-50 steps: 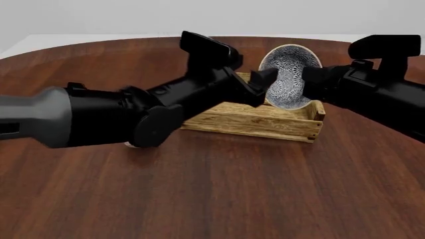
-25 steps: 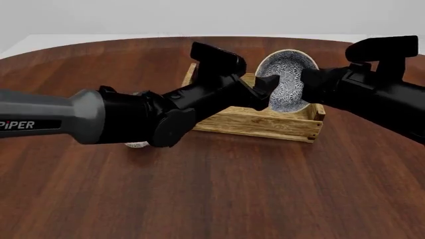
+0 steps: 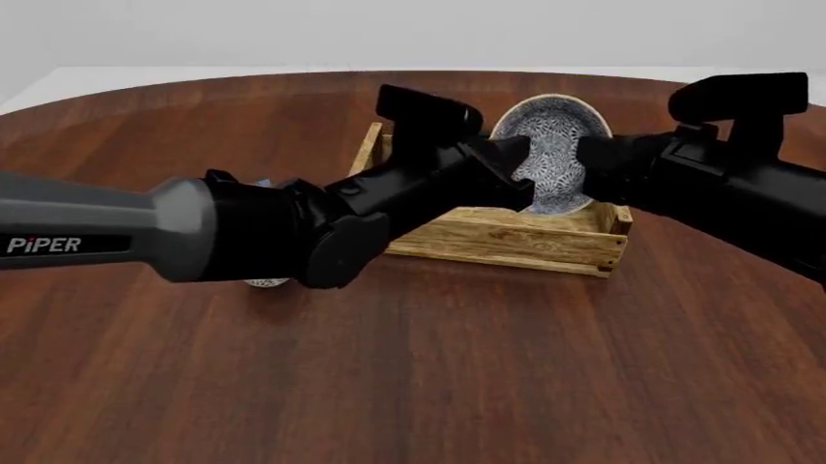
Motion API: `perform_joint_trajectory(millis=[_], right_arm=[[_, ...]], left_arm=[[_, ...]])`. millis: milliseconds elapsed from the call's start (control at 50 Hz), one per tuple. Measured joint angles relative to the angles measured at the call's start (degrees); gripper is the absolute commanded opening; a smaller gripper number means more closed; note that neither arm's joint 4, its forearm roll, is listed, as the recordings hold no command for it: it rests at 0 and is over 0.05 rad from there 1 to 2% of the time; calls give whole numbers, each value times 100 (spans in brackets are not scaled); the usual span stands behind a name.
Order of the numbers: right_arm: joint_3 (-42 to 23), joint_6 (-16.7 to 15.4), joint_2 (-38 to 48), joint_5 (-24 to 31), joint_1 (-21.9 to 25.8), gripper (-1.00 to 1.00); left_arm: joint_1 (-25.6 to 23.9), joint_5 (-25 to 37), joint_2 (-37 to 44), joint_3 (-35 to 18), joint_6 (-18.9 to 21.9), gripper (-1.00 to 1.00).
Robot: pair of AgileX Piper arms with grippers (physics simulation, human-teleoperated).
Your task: Stack the right bowl on the left bowl and place them in the tray.
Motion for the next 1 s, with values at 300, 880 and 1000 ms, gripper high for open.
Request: perform_joint_trajectory(millis=[300, 880, 1000], right_arm=[[-41, -44, -153, 52, -11, 100], [-42, -76, -982, 514, 98, 100], [-42, -81, -1048, 549, 106, 100]], left_arm=[[144, 71, -20, 69, 170, -100], [663, 318, -433, 193, 384, -100], [794, 391, -619, 288, 456, -100]])
